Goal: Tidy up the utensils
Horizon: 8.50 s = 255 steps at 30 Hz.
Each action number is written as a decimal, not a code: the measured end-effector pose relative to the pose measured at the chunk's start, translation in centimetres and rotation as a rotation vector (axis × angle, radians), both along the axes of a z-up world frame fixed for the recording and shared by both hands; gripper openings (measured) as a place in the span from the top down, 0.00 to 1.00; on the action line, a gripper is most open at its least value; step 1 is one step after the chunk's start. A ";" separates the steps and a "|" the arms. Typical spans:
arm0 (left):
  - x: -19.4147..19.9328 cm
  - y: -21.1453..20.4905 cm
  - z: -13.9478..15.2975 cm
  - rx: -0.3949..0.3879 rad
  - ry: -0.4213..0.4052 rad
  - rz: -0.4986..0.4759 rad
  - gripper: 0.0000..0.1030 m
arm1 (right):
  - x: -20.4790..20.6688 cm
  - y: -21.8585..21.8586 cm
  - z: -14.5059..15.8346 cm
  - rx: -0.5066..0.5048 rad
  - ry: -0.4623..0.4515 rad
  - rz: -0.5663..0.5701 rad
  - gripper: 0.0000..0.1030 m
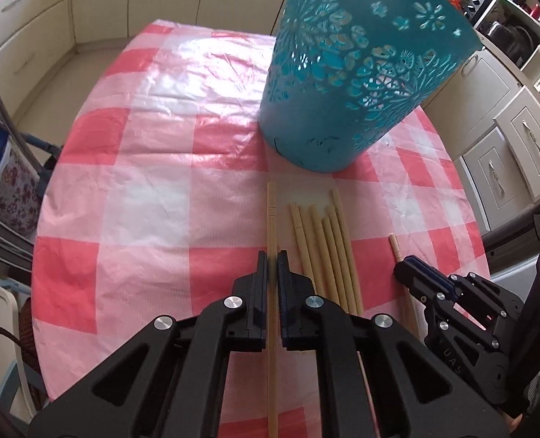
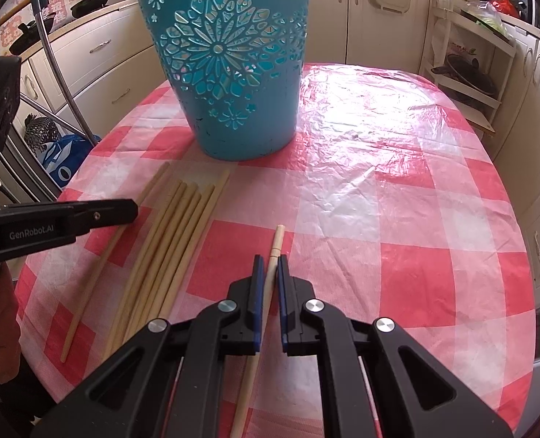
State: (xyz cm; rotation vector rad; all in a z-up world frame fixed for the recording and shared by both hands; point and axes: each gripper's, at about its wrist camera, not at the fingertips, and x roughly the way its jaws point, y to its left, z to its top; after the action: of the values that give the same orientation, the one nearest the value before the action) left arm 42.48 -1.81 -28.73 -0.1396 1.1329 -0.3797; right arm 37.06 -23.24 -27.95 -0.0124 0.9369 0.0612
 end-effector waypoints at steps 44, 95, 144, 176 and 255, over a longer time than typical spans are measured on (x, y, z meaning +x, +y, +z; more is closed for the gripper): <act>1.6 -4.8 0.2 0.238 -0.051 -0.148 0.95 | 0.5 0.5 0.0 0.007 0.022 0.059 0.87; 6.3 -4.1 14.9 -0.126 -0.808 0.325 0.95 | -0.2 -1.1 0.0 0.123 0.016 0.038 0.93; 0.7 2.3 15.8 -0.024 -0.648 0.339 0.24 | 3.9 -2.7 20.8 0.557 -0.525 0.112 0.94; 2.5 4.5 14.4 -0.013 -0.517 0.373 0.21 | 8.3 -0.4 18.4 0.317 -0.653 -0.020 0.82; 0.8 -4.5 -0.2 0.310 -0.111 -0.081 0.30 | 1.5 1.8 0.3 0.046 0.071 0.149 0.76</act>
State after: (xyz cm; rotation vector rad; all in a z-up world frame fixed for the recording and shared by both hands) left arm 43.28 -6.30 -28.98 0.1979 1.0755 -0.2762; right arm 38.53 -21.40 -27.60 -0.0372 1.0042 0.2225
